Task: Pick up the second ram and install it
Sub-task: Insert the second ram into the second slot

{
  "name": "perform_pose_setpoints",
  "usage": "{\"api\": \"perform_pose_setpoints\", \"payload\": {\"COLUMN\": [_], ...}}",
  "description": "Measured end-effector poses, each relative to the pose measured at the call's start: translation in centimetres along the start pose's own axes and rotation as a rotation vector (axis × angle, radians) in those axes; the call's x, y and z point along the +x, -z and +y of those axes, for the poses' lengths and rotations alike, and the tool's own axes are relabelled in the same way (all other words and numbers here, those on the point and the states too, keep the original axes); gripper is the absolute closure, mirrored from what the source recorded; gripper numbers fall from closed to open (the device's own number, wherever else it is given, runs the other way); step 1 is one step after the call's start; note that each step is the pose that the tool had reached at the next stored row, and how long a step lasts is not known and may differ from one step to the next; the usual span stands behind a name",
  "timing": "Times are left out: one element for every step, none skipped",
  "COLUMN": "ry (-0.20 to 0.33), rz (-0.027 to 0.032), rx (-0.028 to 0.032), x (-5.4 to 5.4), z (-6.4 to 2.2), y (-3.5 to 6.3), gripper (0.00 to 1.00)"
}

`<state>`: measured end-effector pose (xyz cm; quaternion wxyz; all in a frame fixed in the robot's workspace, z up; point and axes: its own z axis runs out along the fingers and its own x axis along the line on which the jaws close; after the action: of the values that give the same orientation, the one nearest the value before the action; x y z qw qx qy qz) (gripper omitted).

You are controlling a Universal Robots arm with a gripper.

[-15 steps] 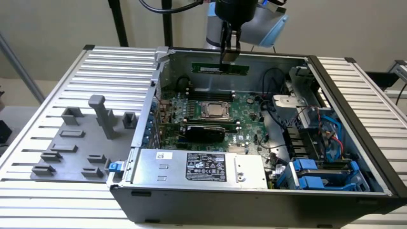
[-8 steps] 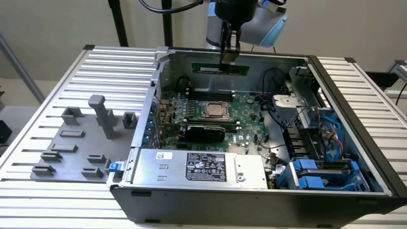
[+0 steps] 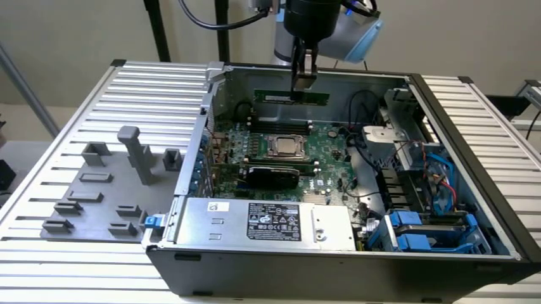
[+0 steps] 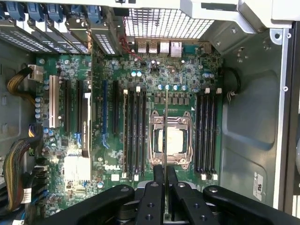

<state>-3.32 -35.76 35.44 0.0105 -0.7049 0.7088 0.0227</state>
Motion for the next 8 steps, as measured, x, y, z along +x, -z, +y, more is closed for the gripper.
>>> {"api": "perform_pose_setpoints", "payload": {"ry": [0.000,-0.001,-0.002,-0.004,-0.005,-0.007,-0.009,-0.009], "rz": [0.0001,0.0002,0.0002,0.0001,0.0001,0.0001,0.0001,0.0000], "rx": [0.0000,0.0000,0.0001,0.0003,0.0004,0.0005,0.0007,0.0008], "x": [0.0,0.1,0.1,0.2,0.3,0.4,0.5,0.6], "z": [0.03,0.05,0.08,0.11,0.14,0.17,0.20,0.21], "y": [-0.18,-0.37,-0.55,-0.72,-0.89,-1.07,-1.26,-1.43], "gripper": [0.86,0.86,0.86,0.86,0.86,0.86,0.86,0.86]}}
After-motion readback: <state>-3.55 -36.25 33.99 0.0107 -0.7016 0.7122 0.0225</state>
